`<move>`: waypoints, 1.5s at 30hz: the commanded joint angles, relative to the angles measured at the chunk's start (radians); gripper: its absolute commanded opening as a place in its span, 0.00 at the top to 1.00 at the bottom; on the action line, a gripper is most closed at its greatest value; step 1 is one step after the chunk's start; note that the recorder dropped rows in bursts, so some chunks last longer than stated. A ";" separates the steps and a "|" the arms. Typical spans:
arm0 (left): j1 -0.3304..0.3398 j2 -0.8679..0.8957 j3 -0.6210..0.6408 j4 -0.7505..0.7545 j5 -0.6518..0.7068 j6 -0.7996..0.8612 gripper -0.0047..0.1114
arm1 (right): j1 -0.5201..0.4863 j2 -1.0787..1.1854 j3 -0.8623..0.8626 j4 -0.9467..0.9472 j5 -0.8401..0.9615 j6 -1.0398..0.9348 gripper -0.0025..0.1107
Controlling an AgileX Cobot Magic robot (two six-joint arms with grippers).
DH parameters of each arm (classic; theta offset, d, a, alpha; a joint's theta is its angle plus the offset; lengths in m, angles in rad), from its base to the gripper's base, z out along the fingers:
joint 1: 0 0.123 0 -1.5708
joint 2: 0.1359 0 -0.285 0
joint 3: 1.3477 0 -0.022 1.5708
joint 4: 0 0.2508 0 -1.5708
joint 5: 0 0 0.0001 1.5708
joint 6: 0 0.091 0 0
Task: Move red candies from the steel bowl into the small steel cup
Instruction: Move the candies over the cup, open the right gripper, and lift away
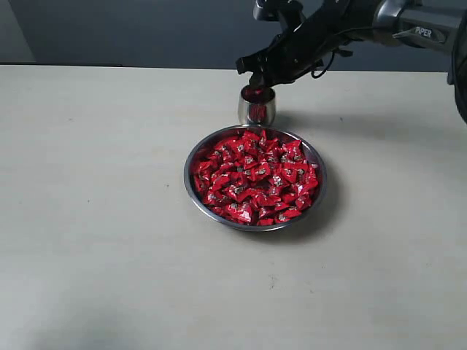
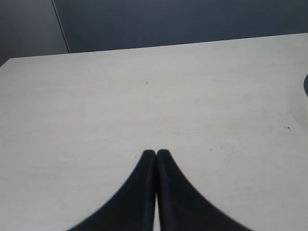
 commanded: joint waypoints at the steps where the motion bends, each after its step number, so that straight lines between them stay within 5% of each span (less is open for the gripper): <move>1: 0.002 -0.005 -0.008 0.002 -0.013 -0.004 0.96 | -0.004 0.002 -0.010 -0.013 0.003 0.001 0.75; 5: 0.002 -0.005 -0.008 0.002 -0.013 -0.004 0.96 | -0.004 -0.008 -0.013 -0.015 0.005 0.001 0.56; 27: 0.002 -0.005 -0.008 0.002 -0.013 -0.004 0.96 | -0.004 -0.169 -0.010 -0.022 0.304 -0.015 0.56; 45: 0.002 -0.005 -0.008 0.002 -0.013 -0.004 0.96 | -0.004 -0.263 0.009 -0.022 0.381 0.034 0.56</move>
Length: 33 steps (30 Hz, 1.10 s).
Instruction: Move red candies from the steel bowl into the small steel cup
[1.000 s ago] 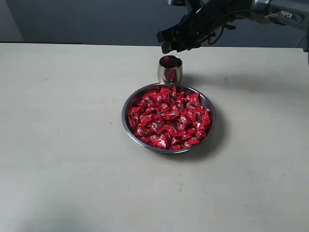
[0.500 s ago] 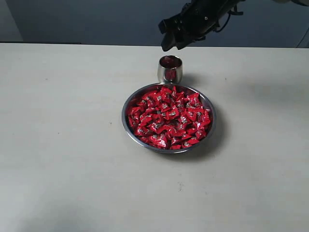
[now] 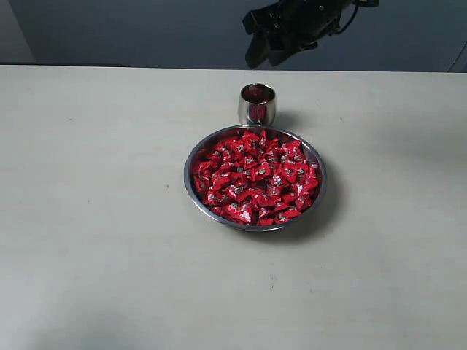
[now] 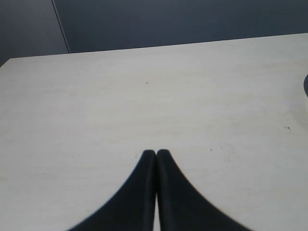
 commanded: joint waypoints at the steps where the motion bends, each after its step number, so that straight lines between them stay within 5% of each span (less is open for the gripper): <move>1: 0.002 -0.005 -0.008 0.002 -0.013 -0.004 0.96 | -0.004 -0.037 0.027 -0.006 -0.003 0.005 0.56; 33: 0.002 -0.005 -0.008 0.002 -0.013 -0.004 0.96 | -0.004 -0.337 0.589 -0.116 -0.256 0.008 0.56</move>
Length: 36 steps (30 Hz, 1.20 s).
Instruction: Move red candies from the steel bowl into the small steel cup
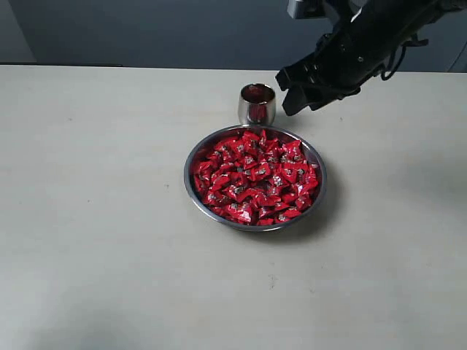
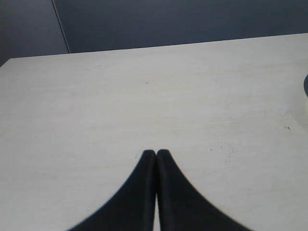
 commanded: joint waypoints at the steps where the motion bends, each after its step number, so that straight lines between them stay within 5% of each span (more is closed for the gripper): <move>1: 0.002 -0.005 -0.008 0.002 -0.013 -0.004 0.96 | -0.004 -0.054 0.071 -0.007 -0.055 -0.002 0.56; 16: 0.002 -0.005 -0.008 0.002 -0.013 -0.004 0.96 | 0.008 -0.085 0.129 0.059 -0.113 -0.002 0.56; 36: 0.002 -0.005 -0.008 0.002 -0.013 -0.004 0.96 | 0.264 0.166 0.047 0.061 -0.214 0.016 0.56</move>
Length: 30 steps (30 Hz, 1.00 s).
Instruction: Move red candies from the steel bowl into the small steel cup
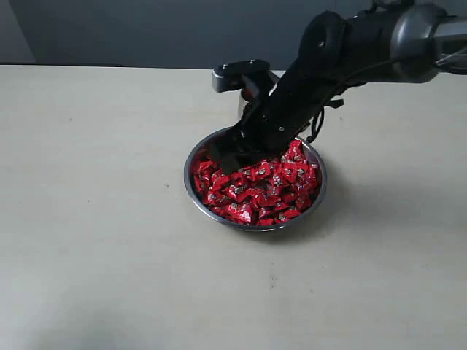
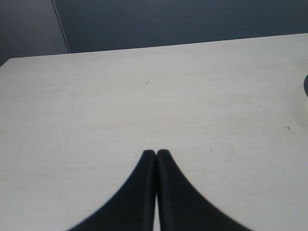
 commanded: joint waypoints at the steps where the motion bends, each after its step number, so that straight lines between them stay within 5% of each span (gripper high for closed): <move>1: 0.002 -0.005 -0.008 0.002 -0.013 -0.004 0.96 | 0.017 0.057 -0.055 0.003 -0.028 0.032 0.56; 15: 0.002 -0.005 -0.008 0.002 -0.013 -0.004 0.96 | 0.017 0.184 -0.135 -0.005 -0.059 0.135 0.56; 24: 0.002 -0.005 -0.008 0.002 -0.013 -0.004 0.96 | 0.017 0.203 -0.135 -0.042 0.014 0.135 0.98; 30: 0.002 -0.005 -0.008 0.002 -0.013 -0.004 0.96 | 0.017 0.148 -0.151 -0.056 0.000 0.160 0.99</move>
